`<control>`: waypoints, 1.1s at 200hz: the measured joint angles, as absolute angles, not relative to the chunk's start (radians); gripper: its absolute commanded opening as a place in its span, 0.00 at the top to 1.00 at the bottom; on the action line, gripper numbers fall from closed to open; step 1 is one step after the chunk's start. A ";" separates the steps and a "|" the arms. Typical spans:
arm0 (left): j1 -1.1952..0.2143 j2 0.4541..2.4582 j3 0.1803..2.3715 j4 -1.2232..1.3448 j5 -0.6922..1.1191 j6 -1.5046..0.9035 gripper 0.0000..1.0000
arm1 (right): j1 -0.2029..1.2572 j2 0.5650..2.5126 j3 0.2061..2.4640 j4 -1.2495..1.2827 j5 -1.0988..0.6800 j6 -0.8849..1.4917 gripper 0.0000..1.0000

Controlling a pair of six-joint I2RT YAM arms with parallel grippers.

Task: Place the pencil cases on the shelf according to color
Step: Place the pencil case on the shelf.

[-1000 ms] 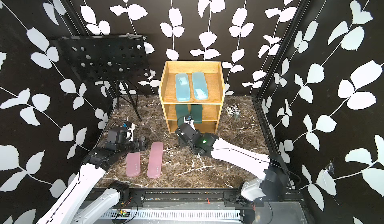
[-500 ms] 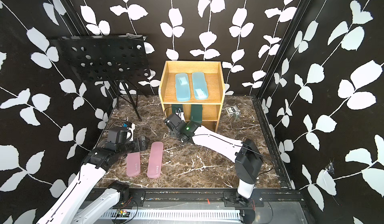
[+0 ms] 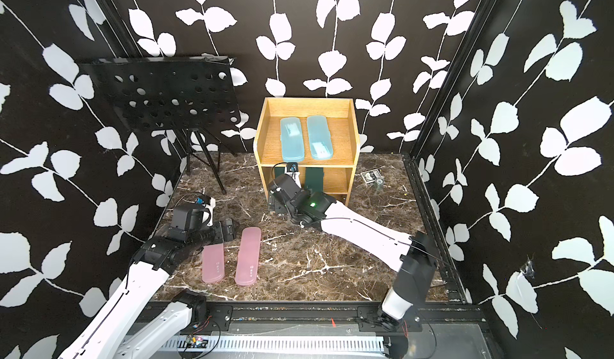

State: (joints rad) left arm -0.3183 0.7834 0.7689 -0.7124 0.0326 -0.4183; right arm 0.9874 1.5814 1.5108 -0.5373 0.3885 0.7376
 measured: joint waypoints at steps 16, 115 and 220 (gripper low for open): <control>-0.318 0.783 0.769 -0.712 0.033 -0.418 0.01 | 0.987 1.518 1.474 -0.537 0.377 0.741 0.08; -0.318 0.794 0.769 -0.712 0.032 -0.418 0.01 | 1.002 1.467 1.236 -0.471 0.270 0.784 0.68; -0.318 0.819 0.769 -0.713 0.008 -0.418 0.01 | 0.921 1.756 1.440 -0.336 0.222 0.748 0.67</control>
